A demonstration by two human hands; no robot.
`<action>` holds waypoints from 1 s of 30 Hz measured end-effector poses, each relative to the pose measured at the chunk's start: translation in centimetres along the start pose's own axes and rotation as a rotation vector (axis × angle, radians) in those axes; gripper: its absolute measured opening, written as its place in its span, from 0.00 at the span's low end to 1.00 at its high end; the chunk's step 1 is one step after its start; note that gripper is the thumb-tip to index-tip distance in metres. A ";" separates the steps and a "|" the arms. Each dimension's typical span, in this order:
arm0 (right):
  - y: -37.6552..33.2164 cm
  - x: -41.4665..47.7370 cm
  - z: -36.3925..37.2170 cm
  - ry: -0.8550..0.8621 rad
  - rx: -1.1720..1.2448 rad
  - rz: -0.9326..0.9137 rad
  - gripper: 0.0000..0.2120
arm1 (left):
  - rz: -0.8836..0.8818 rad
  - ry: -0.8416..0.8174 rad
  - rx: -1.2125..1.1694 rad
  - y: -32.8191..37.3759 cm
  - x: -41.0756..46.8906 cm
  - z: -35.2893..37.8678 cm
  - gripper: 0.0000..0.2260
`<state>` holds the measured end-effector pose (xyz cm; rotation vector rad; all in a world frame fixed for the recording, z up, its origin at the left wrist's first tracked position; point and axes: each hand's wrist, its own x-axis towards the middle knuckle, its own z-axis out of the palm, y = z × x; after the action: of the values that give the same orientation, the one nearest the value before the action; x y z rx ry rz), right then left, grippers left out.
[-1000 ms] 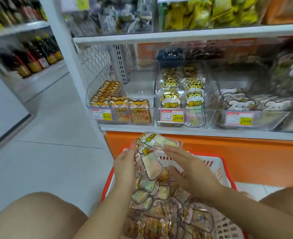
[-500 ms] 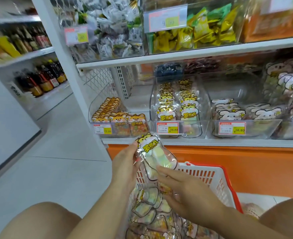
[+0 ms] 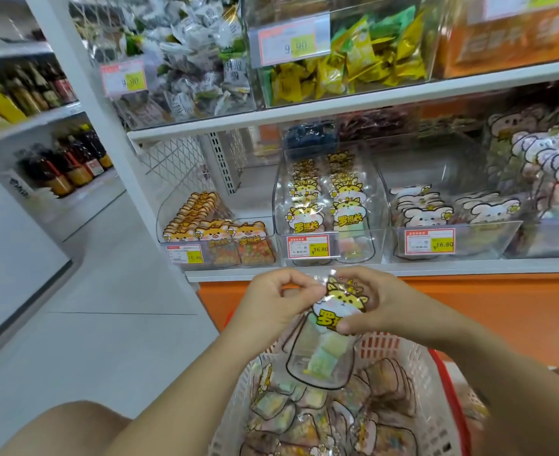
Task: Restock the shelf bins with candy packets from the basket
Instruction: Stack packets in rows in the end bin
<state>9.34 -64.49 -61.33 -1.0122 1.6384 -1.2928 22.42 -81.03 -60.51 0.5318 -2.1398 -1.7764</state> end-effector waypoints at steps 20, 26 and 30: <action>-6.4 4.3 -7.8 0.645 -0.852 -0.302 0.23 | 0.557 0.072 0.472 6.8 7.6 1.9 0.28; -8.4 7.0 -10.3 0.582 -1.318 -0.216 0.23 | 0.401 0.039 0.826 6.5 12.3 2.1 0.33; -8.6 8.6 -11.1 0.437 -1.360 -0.128 0.26 | 0.280 0.014 0.849 5.1 14.4 2.9 0.28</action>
<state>-3.11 -70.01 -52.05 -1.6418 2.9141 -0.2877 7.96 -84.41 -56.05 0.3845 -2.7313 -0.6602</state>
